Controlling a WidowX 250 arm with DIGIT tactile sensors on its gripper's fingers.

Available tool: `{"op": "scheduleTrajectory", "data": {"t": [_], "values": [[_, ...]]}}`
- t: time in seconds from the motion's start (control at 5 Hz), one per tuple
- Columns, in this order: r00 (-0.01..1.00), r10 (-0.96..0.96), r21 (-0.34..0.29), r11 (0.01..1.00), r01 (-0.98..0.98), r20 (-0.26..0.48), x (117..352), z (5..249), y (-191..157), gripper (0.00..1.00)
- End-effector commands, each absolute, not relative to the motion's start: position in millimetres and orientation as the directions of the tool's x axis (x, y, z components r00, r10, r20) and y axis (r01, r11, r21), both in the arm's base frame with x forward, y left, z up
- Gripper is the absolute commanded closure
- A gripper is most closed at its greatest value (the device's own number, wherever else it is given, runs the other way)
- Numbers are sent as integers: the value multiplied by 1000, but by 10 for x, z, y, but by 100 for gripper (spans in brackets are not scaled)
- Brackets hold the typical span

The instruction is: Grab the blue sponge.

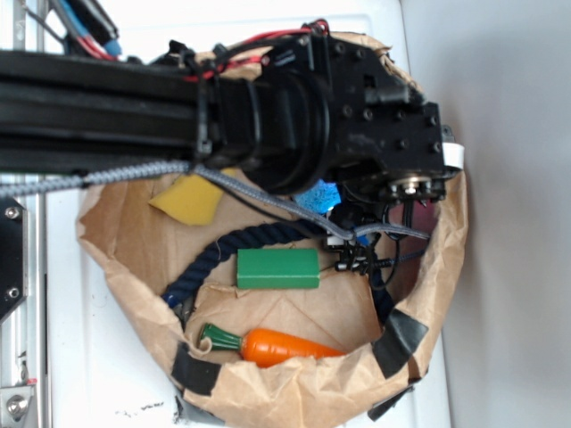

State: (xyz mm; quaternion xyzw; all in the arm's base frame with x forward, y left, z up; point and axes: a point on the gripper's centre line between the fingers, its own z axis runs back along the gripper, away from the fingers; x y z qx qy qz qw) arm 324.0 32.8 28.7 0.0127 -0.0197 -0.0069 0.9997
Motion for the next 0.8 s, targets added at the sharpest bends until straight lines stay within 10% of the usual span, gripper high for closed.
{"op": "scheduleTrajectory", "data": {"t": [0.0, 0.2, 0.6], "values": [[995, 0, -81, 997, 8, 104, 3080, 1249, 350, 100], [995, -10, -101, 995, 21, 102, 2903, 1622, 276, 100], [979, -78, -7, 997, 80, 188, 2731, 1588, 134, 100]]}}
